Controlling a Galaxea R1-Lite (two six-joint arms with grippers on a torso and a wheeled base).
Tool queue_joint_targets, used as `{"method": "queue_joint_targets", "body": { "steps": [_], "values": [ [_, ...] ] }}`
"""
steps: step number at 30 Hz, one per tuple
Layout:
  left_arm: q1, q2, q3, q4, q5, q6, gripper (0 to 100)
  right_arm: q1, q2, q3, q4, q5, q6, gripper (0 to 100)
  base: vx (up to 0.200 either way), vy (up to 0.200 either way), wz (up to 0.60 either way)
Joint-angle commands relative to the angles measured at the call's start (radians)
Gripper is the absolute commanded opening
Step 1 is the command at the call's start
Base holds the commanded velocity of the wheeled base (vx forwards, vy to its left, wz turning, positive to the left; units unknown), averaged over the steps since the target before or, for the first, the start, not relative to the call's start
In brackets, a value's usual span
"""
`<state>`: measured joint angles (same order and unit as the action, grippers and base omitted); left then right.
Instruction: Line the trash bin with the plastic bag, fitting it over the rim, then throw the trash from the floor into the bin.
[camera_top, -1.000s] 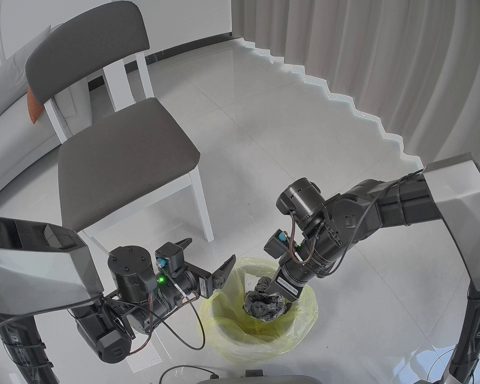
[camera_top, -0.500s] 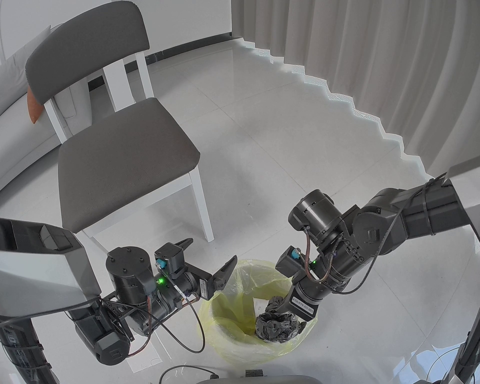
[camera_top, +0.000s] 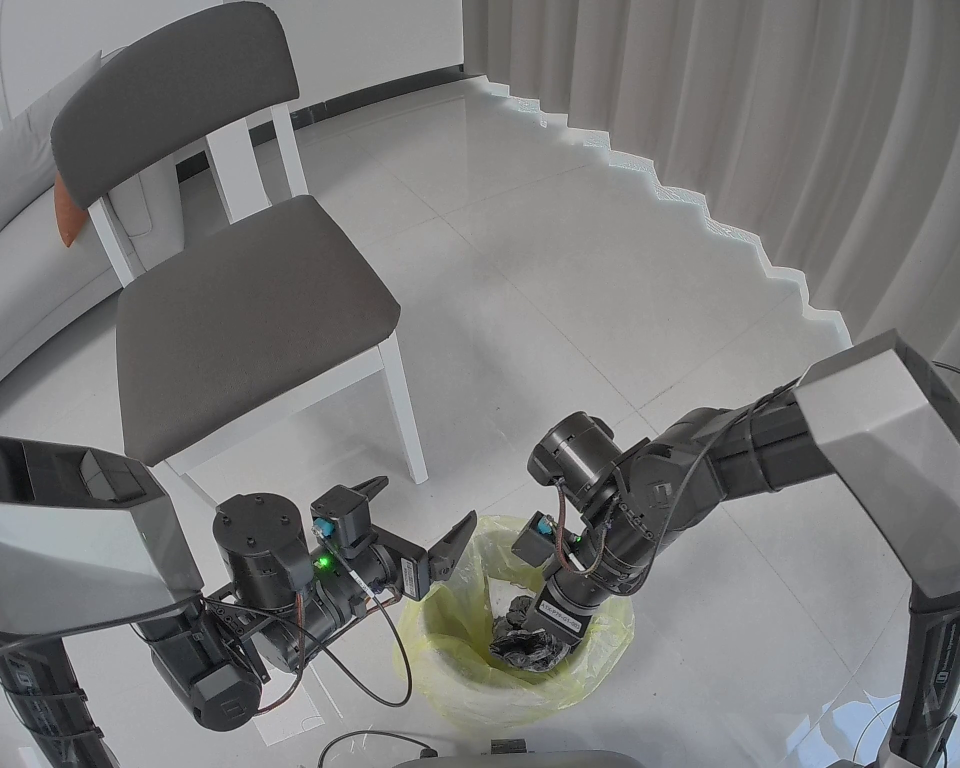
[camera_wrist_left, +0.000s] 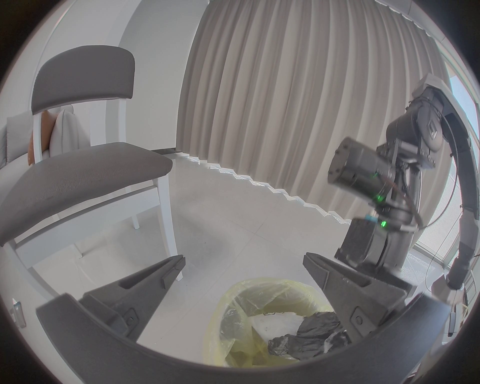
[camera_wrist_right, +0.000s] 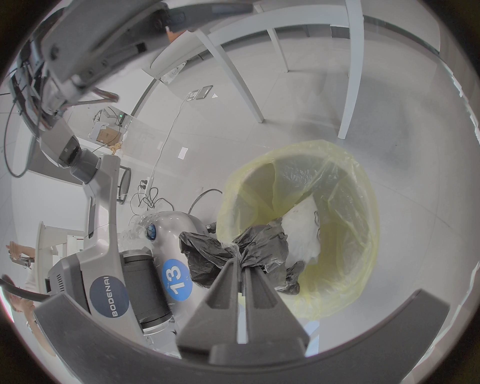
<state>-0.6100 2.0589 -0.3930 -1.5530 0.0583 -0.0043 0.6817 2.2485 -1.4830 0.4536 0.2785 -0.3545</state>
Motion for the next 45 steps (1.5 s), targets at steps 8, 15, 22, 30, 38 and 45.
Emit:
{"method": "queue_joint_targets", "body": {
  "steps": [8, 15, 22, 30, 38, 45],
  "values": [
    [0.003, -0.01, 0.034, -0.018, 0.009, -0.008, 100, 0.019, 0.169, -0.111, -0.001, -0.058, 0.02, 0, 0.0, 0.0, 0.0],
    [0.004, -0.01, 0.039, -0.018, 0.009, -0.008, 100, 0.012, 0.21, -0.148, -0.003, -0.061, 0.02, 0, 0.0, 0.0, 0.0],
    [0.003, -0.011, 0.045, -0.018, 0.011, -0.008, 100, 0.001, 0.244, -0.16, -0.026, -0.096, 0.028, 100, 0.0, 0.0, 0.0],
    [0.007, -0.013, 0.052, -0.018, 0.012, -0.006, 100, 0.001, 0.246, -0.152, -0.081, -0.127, 0.074, 100, 0.0, 0.0, 0.0],
    [0.012, -0.014, 0.06, -0.018, 0.012, -0.006, 100, -0.001, 0.192, -0.105, -0.081, -0.13, 0.074, 100, 0.0, 0.0, 0.0],
    [0.019, 0.063, 0.059, -0.018, 0.067, -0.003, 100, -0.062, -0.014, 0.043, -0.102, -0.127, 0.072, 100, 0.0, 0.0, 0.0]
  ]
}}
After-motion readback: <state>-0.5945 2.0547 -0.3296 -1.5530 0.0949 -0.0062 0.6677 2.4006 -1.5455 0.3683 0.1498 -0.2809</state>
